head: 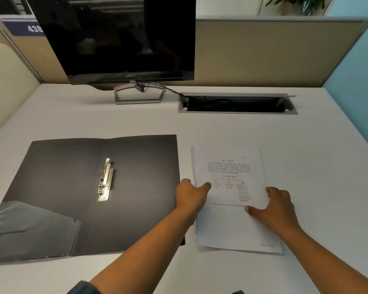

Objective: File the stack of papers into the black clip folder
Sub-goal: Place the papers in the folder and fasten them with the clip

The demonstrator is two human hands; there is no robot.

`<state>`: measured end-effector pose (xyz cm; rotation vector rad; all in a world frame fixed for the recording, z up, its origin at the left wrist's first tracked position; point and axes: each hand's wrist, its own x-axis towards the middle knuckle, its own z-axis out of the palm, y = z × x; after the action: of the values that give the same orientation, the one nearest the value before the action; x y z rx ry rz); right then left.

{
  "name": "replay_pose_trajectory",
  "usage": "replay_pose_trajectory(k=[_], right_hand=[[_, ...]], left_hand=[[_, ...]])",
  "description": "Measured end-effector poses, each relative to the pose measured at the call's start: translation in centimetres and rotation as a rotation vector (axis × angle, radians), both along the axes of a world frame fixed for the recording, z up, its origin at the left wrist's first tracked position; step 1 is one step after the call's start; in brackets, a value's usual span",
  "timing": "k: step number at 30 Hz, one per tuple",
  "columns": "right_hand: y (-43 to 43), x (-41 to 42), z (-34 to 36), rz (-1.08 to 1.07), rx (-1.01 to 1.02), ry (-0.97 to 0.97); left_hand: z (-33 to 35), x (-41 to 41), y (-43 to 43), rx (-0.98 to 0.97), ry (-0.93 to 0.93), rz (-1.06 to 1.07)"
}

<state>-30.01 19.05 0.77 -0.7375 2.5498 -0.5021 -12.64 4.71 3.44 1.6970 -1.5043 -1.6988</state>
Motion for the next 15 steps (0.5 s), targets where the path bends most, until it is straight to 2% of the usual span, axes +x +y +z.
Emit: replay_pose_trajectory(k=[6,9,12,15], right_hand=[[0.3,-0.3,-0.2,0.027,-0.038,0.026],[0.5,-0.3,-0.5,0.032,-0.049,0.039],[0.6,-0.4,-0.8,0.036,-0.052,0.053],[0.7,-0.4,-0.8,0.062,-0.030,0.082]], left_hand=[[-0.3,-0.9,-2.1,0.166,0.000,-0.126],[-0.7,-0.9,-2.7,0.074,-0.030,-0.181],[-0.9,-1.0,-2.5,-0.036,-0.009,-0.146],[-1.3,-1.4,-1.4,0.050,0.123,-0.097]])
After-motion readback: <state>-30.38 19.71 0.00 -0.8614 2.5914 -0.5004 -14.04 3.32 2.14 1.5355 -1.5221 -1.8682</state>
